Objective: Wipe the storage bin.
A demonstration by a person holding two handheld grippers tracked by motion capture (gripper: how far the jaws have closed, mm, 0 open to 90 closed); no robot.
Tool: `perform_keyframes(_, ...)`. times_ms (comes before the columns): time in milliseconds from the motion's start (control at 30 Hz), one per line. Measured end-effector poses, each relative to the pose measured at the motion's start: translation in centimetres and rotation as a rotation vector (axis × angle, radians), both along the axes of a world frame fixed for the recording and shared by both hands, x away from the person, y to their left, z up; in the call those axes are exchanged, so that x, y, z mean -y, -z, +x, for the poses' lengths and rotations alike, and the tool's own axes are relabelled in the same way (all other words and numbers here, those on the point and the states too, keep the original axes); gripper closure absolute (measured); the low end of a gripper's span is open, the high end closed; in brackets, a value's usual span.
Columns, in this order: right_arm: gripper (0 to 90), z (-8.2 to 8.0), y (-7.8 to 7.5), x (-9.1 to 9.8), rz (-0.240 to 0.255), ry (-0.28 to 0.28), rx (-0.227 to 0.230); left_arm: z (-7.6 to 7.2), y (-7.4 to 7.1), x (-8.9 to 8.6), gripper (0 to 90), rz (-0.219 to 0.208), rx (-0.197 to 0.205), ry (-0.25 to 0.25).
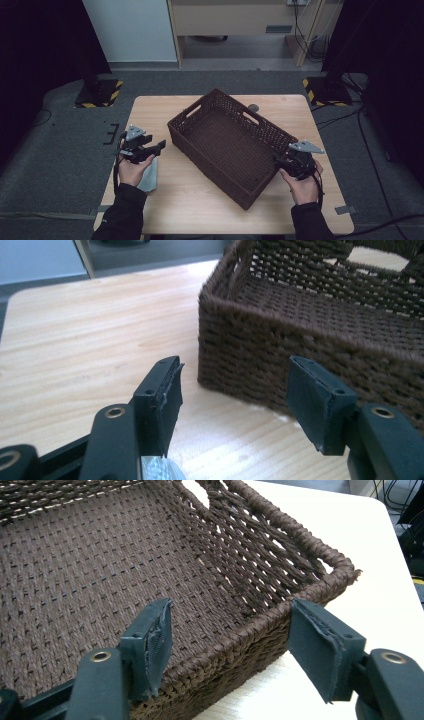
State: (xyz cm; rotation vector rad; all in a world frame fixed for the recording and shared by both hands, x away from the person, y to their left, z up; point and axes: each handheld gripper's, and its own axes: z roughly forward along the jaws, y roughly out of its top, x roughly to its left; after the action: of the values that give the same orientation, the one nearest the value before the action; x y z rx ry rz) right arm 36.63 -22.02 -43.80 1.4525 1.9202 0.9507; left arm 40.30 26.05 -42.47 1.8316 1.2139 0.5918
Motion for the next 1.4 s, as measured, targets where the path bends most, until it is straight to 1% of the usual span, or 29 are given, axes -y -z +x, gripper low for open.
perform_keyframes(100,36.2,0.4,0.1,0.0,-0.014,0.009,0.007,0.7,-0.3,0.0,38.2,0.001,0.009,-0.001)
perform_keyframes(167,37.3,0.8,0.2,0.0,-0.035,0.013,0.014,1.3,-0.6,0.0,38.2,0.005,0.014,-0.006)
perform_keyframes(233,37.6,1.3,0.3,0.2,-0.046,0.007,0.028,2.0,-0.9,0.2,38.5,0.012,0.019,-0.007)
perform_keyframes(267,37.0,1.3,0.3,0.3,-0.041,0.002,0.031,2.2,-1.0,0.2,38.7,0.018,0.022,-0.006)
perform_keyframes(333,35.8,1.0,0.2,0.4,-0.021,0.000,0.037,2.9,-1.1,0.4,39.6,0.017,0.020,-0.003)
perform_keyframes(400,36.1,0.7,0.2,0.4,-0.008,-0.005,0.026,3.5,-1.1,0.5,40.3,0.016,0.018,0.000)
perform_keyframes(433,36.2,0.7,0.2,0.4,-0.009,-0.003,0.029,3.9,-1.1,0.6,41.0,0.016,0.018,0.005)
perform_keyframes(467,36.7,0.8,0.2,0.4,-0.007,-0.003,0.021,4.1,-1.1,0.7,42.3,0.016,0.019,0.008)
perform_keyframes(533,37.5,1.1,0.3,0.4,-0.005,0.003,0.015,4.8,-1.1,0.9,43.7,0.028,0.009,0.004)
perform_keyframes(600,38.3,1.3,0.3,0.4,-0.018,0.002,0.017,5.5,-0.9,1.1,46.3,0.020,-0.002,0.007)
perform_keyframes(700,39.1,1.8,0.5,0.6,-0.026,-0.003,0.032,6.2,-0.5,1.5,50.1,0.023,-0.022,0.016)
perform_keyframes(767,38.4,2.0,0.6,0.8,-0.017,-0.011,0.046,6.5,-0.1,1.7,52.5,0.026,-0.038,0.032)
perform_keyframes(833,35.5,1.7,0.5,1.0,-0.014,-0.020,0.053,6.7,0.3,1.9,56.9,0.035,-0.070,0.048)
perform_keyframes(900,34.1,1.2,0.1,1.1,0.004,-0.032,0.064,6.5,0.6,1.9,60.6,-0.001,-0.064,0.056)
perform_keyframes(933,33.4,0.9,-0.1,1.1,0.009,-0.037,0.072,6.3,0.7,1.9,64.7,-0.006,-0.066,0.058)
perform_keyframes(1000,33.1,0.5,-0.4,0.9,0.012,-0.045,0.065,5.9,0.6,2.0,65.7,0.005,-0.067,0.060)
perform_keyframes(1067,32.3,0.2,-0.7,0.6,0.018,-0.067,0.044,5.4,0.5,2.0,65.7,0.014,-0.074,0.065)
perform_keyframes(1133,32.4,-0.3,-0.8,0.3,0.019,-0.087,0.038,4.7,0.4,2.0,65.6,0.018,-0.075,0.065)
perform_keyframes(1200,32.4,-0.6,-0.8,0.1,0.013,-0.088,0.020,3.9,0.5,2.0,65.3,0.017,-0.072,0.063)
perform_keyframes(1300,34.2,-0.5,-0.3,0.0,-0.001,-0.080,-0.018,2.8,0.5,2.1,64.6,0.009,-0.073,0.064)
perform_keyframes(1333,36.4,-0.4,-0.2,0.0,0.006,-0.076,-0.027,2.6,0.5,2.1,64.4,0.011,-0.070,0.065)
perform_keyframes(1400,41.2,-0.1,0.0,0.2,0.040,-0.076,-0.041,2.4,0.4,2.1,63.2,0.024,-0.061,0.071)
